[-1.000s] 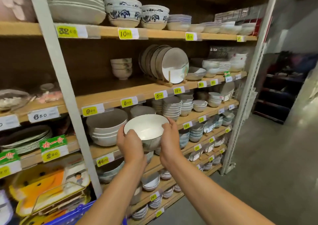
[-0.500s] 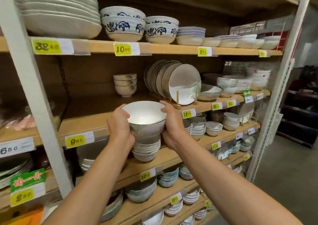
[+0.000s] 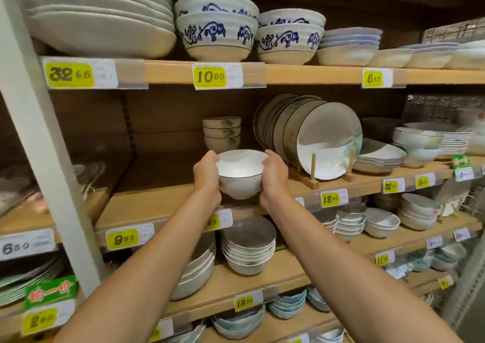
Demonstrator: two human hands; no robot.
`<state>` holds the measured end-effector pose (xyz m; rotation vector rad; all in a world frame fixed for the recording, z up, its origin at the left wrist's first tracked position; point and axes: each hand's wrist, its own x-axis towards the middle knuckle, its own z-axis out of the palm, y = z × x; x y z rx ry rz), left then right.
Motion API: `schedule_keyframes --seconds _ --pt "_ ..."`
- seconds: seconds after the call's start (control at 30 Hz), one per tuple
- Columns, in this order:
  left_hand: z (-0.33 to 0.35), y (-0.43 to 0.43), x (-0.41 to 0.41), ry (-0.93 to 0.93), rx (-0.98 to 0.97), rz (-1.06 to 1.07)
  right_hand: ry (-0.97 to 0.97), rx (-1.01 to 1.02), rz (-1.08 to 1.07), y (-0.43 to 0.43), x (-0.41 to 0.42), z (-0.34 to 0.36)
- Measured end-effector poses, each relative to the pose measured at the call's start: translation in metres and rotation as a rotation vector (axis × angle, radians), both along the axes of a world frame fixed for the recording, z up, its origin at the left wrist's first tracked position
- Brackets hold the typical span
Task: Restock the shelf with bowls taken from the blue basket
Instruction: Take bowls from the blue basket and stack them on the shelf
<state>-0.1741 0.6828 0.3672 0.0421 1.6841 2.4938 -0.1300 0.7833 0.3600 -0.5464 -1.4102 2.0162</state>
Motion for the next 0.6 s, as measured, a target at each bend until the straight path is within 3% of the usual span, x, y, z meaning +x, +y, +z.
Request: schedule_keyframes --seconds 0.6 --pt "-0.021 0.048 -0.034 -0.001 -0.093 0.268 -0.037 -0.06 0.298 0.062 -0.069 -0.021"
